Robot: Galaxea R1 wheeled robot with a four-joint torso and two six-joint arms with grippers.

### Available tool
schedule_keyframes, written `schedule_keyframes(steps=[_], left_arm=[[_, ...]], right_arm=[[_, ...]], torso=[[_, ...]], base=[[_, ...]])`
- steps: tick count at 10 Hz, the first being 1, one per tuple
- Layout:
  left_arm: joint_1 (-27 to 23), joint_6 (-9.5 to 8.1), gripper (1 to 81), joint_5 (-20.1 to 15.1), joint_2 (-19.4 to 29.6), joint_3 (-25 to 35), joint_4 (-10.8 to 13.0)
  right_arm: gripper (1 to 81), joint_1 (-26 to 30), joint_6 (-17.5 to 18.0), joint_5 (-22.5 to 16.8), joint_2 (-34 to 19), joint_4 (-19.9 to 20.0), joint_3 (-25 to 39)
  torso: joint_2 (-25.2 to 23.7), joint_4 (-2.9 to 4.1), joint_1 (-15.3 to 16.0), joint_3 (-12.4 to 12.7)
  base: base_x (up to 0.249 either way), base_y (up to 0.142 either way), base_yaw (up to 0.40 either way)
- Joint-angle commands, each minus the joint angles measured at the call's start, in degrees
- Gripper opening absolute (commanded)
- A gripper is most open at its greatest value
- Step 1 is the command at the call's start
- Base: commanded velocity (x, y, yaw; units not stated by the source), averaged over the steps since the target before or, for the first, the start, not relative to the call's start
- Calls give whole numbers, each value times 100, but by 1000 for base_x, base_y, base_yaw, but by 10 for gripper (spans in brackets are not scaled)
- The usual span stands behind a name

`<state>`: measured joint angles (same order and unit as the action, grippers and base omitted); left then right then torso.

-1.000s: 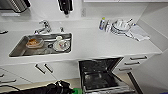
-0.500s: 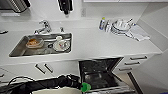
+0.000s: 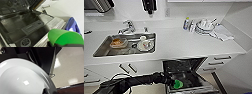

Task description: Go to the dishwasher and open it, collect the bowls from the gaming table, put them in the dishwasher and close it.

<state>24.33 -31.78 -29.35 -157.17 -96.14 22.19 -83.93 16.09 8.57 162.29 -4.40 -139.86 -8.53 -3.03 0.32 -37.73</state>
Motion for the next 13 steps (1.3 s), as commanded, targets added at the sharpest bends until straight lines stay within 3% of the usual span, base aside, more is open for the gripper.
schedule_keyframes(steps=[1, 6, 7, 11, 13], left_arm=[[-995, -47, 10, -106, -51, 95, -92], [-1339, -56, 10, -132, 19, 130, -206], [-1339, -56, 811, -132, 10, 130, -224], [-1163, -47, 811, -149, 272, 331, -224], [-576, 57, 811, -333, 737, 856, -146]], right_arm=[[10, -76, -1, -435, -54, -43, 48], [10, -76, 17, -435, -45, -43, 22], [10, -68, 16, -435, -45, -52, 22], [10, -67, 8, -435, -2, -61, 22], [10, -32, 8, -356, -105, -70, 213]], torso=[[0, 0, 0, 0], [0, 0, 0, -2], [0, 0, 0, -2], [2, 0, 2, -4], [2, 0, 2, -4]], base=[[0, 0, 0], [0, 0, 0], [0, 0, 0], [0, 0, 0], [0, 0, 0]])
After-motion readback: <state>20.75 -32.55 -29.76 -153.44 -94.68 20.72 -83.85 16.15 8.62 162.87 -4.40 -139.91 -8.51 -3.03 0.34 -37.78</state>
